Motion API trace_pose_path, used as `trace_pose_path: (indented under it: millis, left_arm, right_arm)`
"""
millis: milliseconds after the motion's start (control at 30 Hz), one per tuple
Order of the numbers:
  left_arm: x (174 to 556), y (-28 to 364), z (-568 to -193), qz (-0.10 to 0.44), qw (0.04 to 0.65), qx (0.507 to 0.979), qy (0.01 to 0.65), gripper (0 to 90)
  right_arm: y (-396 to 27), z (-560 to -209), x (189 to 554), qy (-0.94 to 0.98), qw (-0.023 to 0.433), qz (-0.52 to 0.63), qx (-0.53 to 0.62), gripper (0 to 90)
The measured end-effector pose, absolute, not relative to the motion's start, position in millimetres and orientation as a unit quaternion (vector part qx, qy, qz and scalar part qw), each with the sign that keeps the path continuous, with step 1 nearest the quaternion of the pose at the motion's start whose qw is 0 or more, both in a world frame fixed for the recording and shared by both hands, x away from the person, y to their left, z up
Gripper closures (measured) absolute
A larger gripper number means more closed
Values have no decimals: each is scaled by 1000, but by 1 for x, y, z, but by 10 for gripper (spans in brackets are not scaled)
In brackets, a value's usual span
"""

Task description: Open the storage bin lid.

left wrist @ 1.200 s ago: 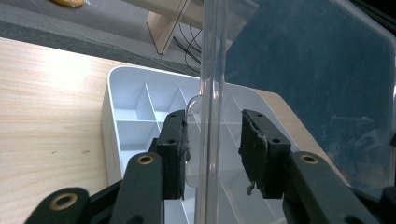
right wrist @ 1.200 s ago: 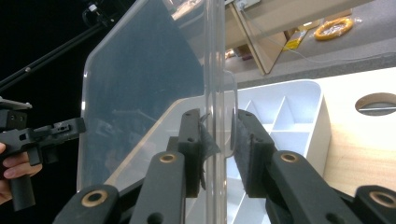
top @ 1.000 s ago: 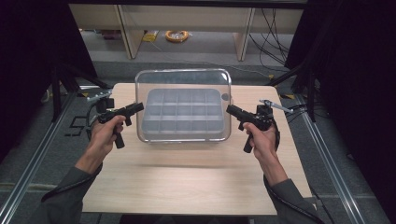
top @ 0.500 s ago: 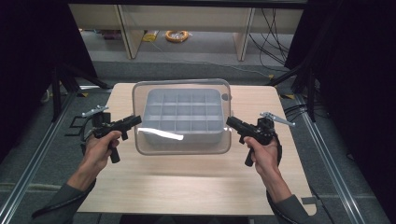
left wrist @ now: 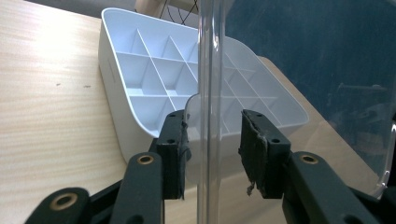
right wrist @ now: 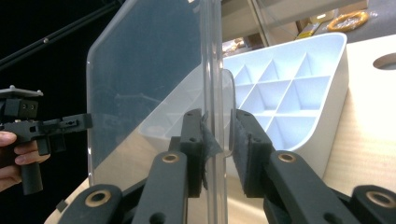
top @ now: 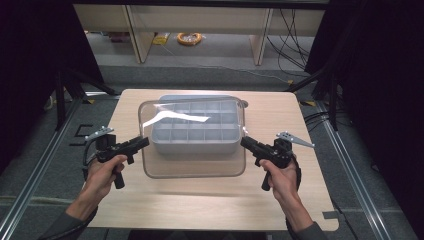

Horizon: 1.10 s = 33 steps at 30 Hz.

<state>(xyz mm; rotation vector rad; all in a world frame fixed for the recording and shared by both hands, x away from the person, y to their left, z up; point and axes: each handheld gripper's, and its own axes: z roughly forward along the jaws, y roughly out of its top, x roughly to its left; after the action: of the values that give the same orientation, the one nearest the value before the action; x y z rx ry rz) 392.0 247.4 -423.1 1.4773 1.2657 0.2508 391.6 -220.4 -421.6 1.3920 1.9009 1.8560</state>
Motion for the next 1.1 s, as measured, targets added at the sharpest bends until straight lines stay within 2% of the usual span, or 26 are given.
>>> trace_pose_path:
  millis: [233, 633, 667, 1033, 1100]
  left_arm:
    - [373, 249, -433, 101, 553, 630, 535, 626]
    - [355, 251, -440, 90, 549, 638, 532, 638]
    - [352, 251, -441, 91, 547, 641, 531, 637]
    - [340, 251, -452, 77, 537, 650, 532, 643]
    - [337, 251, -454, 78, 533, 653, 532, 644]
  right_arm:
    - [-220, -433, 376, 632, 52, 611, 475, 757]
    - [-224, -446, 359, 635, 47, 609, 473, 759]
    - [-222, -447, 353, 628, 30, 605, 488, 759]
    - [-226, -458, 342, 636, 29, 598, 488, 760]
    - [-224, -458, 339, 628, 14, 597, 499, 759]
